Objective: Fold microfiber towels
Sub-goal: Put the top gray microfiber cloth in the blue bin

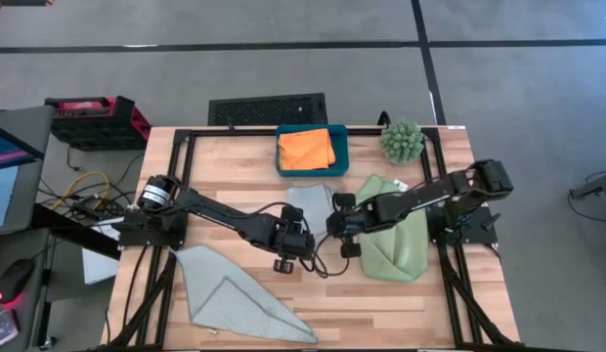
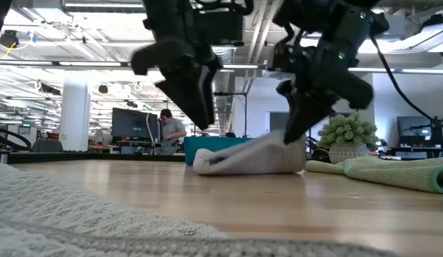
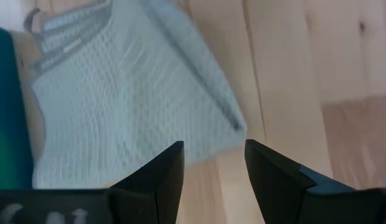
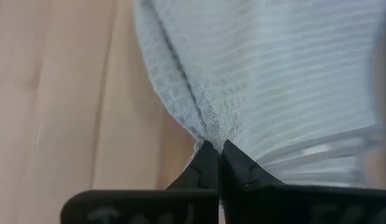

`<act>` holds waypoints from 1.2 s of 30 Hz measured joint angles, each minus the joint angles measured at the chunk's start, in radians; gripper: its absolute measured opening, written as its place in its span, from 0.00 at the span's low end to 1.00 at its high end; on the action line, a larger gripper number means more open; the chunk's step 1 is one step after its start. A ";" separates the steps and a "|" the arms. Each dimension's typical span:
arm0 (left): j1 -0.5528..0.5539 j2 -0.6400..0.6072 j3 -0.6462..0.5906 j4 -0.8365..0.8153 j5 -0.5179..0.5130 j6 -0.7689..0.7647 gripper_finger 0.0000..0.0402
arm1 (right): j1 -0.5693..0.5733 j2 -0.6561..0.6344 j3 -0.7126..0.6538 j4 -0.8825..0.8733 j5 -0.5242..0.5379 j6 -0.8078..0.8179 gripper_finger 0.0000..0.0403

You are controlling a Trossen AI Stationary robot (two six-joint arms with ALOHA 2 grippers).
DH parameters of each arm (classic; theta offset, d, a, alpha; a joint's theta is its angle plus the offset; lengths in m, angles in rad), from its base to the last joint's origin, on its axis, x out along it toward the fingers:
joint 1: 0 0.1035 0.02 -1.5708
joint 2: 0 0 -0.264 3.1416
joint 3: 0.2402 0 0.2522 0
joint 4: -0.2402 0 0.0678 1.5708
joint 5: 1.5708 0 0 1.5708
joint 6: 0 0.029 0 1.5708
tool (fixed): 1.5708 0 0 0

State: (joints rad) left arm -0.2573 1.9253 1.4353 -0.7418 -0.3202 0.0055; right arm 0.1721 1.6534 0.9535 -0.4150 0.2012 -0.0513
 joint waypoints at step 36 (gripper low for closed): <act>-0.047 0.156 0.000 0.168 -0.207 -0.199 0.41 | -0.064 -0.024 0.003 0.023 0.009 -0.001 0.02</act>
State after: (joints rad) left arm -0.3046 2.0815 1.4349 -0.5734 -0.5269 -0.1937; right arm 0.1085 1.6295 0.9562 -0.3916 0.2104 -0.0521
